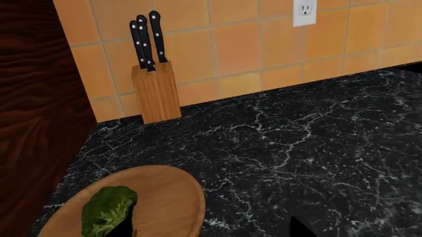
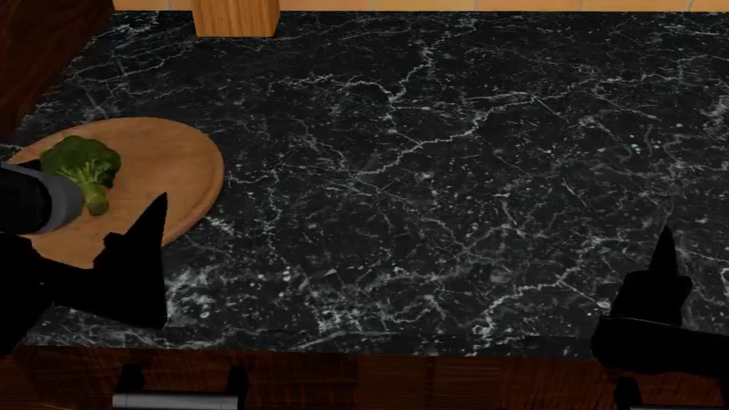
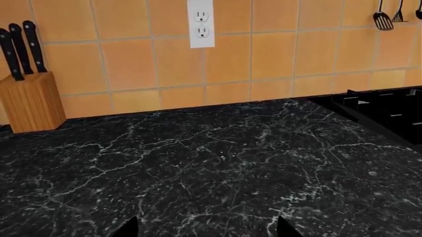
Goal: Pick the broccoli from the oven and place it on the plate on the counter.
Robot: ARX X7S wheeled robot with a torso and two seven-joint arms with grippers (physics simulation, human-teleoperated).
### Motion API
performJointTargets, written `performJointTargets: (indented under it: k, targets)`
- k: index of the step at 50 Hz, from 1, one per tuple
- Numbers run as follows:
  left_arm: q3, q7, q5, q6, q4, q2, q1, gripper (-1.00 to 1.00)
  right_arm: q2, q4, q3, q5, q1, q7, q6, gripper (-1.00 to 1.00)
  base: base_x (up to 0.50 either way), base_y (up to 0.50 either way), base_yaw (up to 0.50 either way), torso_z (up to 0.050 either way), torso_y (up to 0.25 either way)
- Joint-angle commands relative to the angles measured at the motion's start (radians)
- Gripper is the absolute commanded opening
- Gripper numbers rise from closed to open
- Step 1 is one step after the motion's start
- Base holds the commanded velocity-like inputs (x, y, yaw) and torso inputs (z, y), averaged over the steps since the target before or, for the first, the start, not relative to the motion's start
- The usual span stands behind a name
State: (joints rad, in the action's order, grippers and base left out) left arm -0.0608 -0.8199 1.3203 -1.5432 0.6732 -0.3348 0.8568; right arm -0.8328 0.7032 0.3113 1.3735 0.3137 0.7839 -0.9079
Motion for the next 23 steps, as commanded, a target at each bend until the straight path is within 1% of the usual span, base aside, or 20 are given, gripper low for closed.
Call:
performJointTargets:
  k: [1,7,10,16,19,23]
  targets:
    - [-0.082,-0.188,0.249,0.050,0.127,-0.082,-0.113,1.00,0.002,0.016,0.024,0.014,-0.005,0.006,-0.005,1.00,0.00,0.00,0.00,0.000,0.000]
    - [-0.143,-0.259,0.353,0.100,0.188,-0.159,-0.181,1.00,0.008,0.011,0.029,-0.006,-0.024,-0.013,0.004,1.00,0.00,0.00,0.00,0.000,0.000]
    - [-0.177,-0.261,0.372,0.116,0.207,-0.189,-0.214,1.00,0.007,0.013,0.035,-0.007,-0.032,-0.016,0.006,1.00,0.00,0.00,0.00,0.000,0.000]
    - [-0.291,-0.274,0.415,0.162,0.248,-0.261,-0.300,1.00,-0.004,0.038,0.055,0.014,-0.049,0.000,0.004,1.00,0.00,0.00,0.00,0.000,0.000]
    - [-0.330,-0.257,0.420,0.170,0.260,-0.270,-0.342,1.00,-0.007,0.049,0.065,0.020,-0.060,0.001,0.005,1.00,0.00,0.00,0.00,0.000,0.000]
    - [-0.345,-0.239,0.403,0.170,0.275,-0.259,-0.371,1.00,-0.006,0.064,0.075,0.010,-0.081,-0.010,0.010,1.00,0.00,0.00,0.00,0.000,0.000]
